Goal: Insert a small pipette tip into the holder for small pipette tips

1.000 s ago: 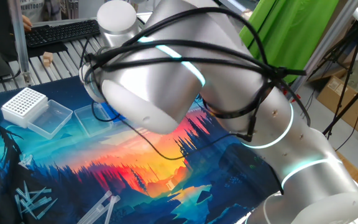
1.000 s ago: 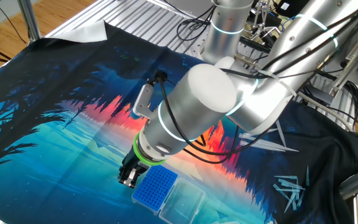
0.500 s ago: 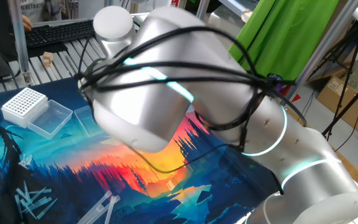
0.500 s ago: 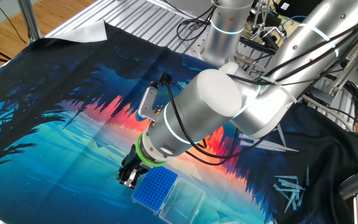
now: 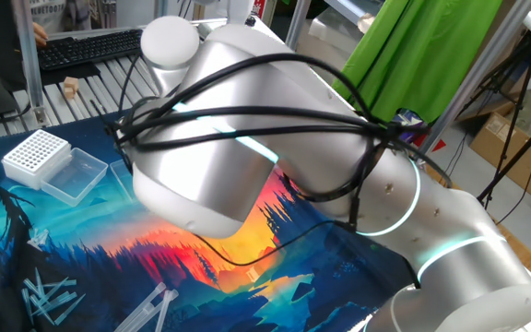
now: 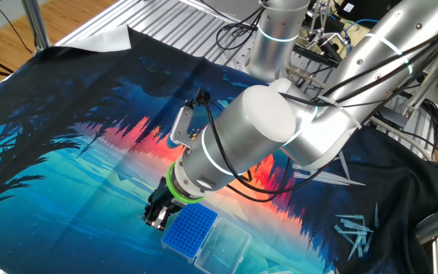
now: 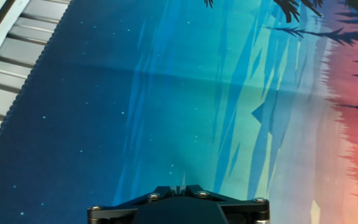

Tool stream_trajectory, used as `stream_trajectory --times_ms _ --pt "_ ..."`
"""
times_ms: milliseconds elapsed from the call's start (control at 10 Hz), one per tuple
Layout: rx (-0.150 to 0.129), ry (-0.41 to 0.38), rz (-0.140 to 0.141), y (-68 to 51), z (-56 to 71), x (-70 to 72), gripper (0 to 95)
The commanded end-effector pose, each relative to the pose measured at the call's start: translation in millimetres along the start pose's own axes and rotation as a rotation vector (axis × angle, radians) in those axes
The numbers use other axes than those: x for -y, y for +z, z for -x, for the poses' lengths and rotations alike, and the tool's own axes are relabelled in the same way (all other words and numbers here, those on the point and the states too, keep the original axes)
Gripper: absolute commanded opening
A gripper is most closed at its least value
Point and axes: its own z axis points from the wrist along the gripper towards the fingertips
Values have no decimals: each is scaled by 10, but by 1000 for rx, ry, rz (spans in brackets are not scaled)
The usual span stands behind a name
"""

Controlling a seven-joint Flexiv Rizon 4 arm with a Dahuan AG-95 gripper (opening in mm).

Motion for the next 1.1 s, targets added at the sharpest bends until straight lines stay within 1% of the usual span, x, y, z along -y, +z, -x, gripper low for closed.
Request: stream_trajectory --times_ms 100,300,400,500,1000,1100 --pt "2 4 2 12 -5 -5 0" --pt "10 2 1 37 -5 -3 0" --pt "25 -2 -1 47 -5 -2 0" --pt "34 -4 -4 47 -3 -3 0" --pt "30 9 1 60 -7 -6 0" --pt "33 11 1 60 -5 -6 0"
